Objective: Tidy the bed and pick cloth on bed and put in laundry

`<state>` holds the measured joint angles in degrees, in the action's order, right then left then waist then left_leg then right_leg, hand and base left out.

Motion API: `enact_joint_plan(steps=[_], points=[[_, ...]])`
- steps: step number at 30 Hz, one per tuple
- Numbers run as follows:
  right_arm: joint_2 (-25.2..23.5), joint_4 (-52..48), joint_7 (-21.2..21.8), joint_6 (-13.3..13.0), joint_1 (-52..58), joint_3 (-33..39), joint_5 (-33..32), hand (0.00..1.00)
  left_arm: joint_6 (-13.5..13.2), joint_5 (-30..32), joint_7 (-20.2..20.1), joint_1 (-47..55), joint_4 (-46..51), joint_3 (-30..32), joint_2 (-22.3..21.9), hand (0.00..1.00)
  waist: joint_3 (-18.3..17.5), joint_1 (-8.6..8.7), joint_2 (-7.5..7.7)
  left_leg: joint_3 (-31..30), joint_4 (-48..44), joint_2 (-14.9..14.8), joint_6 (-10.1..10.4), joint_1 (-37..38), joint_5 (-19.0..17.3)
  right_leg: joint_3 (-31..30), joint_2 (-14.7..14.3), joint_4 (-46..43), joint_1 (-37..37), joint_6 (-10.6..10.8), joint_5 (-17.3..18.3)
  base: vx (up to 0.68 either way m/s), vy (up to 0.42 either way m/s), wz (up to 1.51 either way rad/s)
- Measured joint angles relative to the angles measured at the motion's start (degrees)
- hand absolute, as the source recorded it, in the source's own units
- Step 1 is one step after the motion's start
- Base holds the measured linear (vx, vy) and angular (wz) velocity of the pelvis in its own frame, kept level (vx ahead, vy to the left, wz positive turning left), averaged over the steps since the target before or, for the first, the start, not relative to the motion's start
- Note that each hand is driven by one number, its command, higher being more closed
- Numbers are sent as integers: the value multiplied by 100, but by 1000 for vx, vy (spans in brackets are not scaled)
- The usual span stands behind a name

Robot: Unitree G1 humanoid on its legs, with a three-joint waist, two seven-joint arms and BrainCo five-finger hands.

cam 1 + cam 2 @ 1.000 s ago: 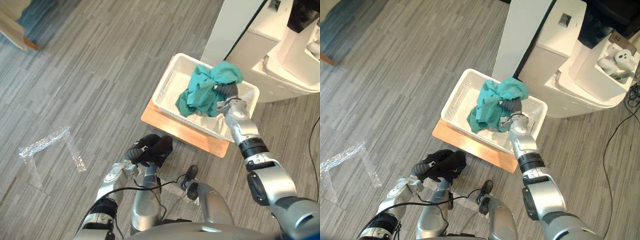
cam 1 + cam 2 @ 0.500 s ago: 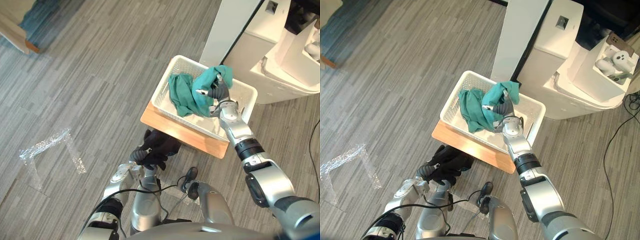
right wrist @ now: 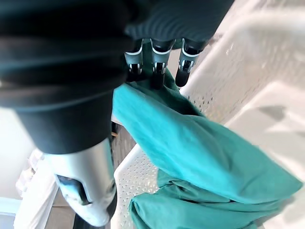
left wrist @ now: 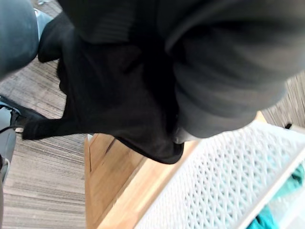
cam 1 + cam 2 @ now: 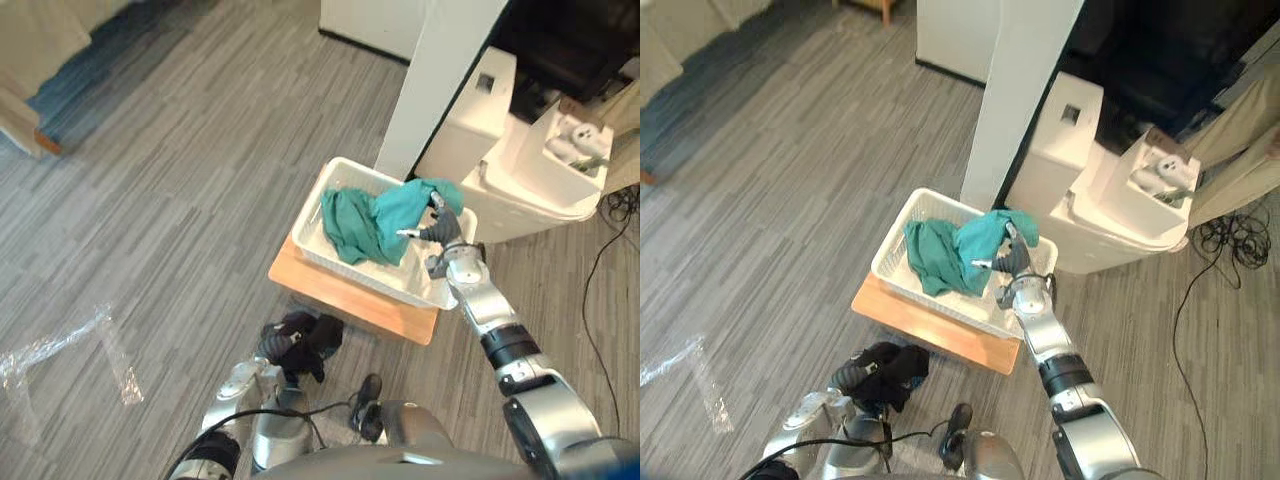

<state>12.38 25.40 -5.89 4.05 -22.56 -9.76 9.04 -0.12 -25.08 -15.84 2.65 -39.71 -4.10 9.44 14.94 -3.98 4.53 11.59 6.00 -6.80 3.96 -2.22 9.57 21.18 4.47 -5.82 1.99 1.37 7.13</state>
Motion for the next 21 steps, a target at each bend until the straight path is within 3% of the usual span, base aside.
enact_joint_plan(steps=[7,15,21], points=[[461,-47,863,210,364,-266,1592,0,-11,206,-30,322,-228,-34,-20,100,-418,146,-140,63,4,39,-17,289,-112,-27,-27,303,373,49,-53,12,8,-2],[592,-27,877,232,840,59,1441,0,-18,198,-33,577,-241,-37,-21,100,-544,160,-160,192,3,80,-35,361,-177,-154,-19,490,473,66,-189,39,7,-7],[584,186,509,-23,1511,956,951,0,-23,68,163,705,-289,-31,-41,100,-609,433,-244,219,4,116,-16,623,-241,-172,7,571,751,79,-202,26,5,-2]])
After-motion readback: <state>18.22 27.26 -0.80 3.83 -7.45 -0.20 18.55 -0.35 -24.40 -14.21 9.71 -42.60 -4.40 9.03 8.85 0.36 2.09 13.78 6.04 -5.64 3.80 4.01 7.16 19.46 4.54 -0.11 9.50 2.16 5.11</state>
